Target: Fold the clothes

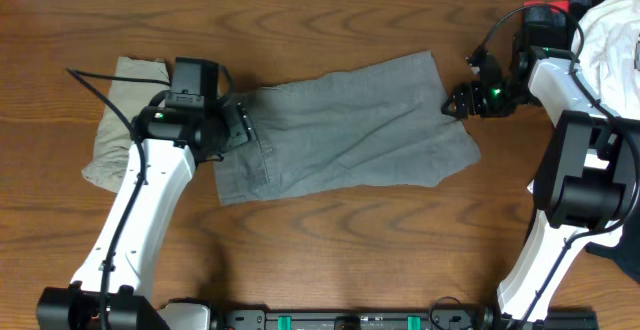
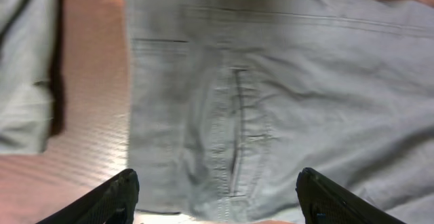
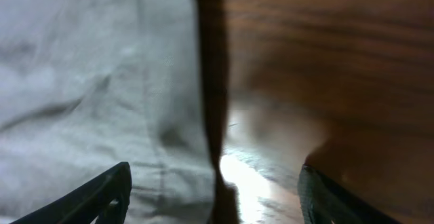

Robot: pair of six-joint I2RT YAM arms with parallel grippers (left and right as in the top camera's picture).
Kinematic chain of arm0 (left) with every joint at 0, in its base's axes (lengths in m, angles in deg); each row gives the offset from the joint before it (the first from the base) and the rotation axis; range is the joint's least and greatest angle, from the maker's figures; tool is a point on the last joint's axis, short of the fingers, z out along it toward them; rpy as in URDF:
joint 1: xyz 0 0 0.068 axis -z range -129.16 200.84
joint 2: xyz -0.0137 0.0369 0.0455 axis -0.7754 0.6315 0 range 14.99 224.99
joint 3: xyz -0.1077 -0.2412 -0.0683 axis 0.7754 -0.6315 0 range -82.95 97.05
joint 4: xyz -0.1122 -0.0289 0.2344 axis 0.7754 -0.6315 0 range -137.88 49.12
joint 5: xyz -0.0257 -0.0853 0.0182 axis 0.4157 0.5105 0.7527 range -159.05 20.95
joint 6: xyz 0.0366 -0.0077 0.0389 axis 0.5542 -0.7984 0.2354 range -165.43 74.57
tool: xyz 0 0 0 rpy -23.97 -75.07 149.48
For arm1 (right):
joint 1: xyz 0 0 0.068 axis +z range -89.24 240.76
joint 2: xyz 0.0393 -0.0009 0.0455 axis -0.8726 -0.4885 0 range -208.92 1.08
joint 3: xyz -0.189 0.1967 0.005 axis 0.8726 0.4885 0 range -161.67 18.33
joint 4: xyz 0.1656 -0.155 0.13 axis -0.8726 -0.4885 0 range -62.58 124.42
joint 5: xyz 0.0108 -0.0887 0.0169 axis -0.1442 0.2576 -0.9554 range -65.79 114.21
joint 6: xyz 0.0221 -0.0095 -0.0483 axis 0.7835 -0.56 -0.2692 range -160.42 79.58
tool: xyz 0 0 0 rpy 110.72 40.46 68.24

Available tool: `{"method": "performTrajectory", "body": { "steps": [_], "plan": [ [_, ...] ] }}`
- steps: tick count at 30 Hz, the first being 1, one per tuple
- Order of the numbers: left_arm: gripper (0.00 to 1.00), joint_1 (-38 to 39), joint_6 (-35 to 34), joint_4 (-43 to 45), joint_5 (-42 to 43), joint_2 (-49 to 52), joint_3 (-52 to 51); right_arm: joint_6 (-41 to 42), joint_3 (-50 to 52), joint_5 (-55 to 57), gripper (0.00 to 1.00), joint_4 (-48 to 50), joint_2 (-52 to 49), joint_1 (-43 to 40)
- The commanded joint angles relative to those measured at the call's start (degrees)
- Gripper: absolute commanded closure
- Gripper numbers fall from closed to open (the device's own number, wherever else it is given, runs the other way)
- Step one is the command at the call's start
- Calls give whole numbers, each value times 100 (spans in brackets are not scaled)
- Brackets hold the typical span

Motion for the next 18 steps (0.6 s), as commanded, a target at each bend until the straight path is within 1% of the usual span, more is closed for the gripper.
{"method": "performTrajectory", "body": {
  "steps": [1, 4, 7, 8, 12, 15, 18],
  "plan": [
    [24, -175, -76, -90, -66, 13, -24, -470, 22, -553, 28, -166, -378, 199],
    [24, -221, -74, -144, -68, 13, -24, -643, 22, -739, 39, -280, -472, 361],
    [24, -221, -74, -144, -66, 13, -24, -643, 22, -734, 40, -302, -522, 485],
    [24, -221, -74, -144, -66, 13, -24, -638, 22, -728, 45, -297, -522, 503],
    [23, -221, -74, -142, -66, 13, -24, -448, 17, -586, 71, -247, -518, 498],
    [24, -221, -74, -140, -68, 13, -24, -219, 15, -293, 79, -205, -492, 459],
    [24, -221, -74, -136, -68, 13, -24, -208, 15, -146, 82, -205, -378, 431]
  ]
}}
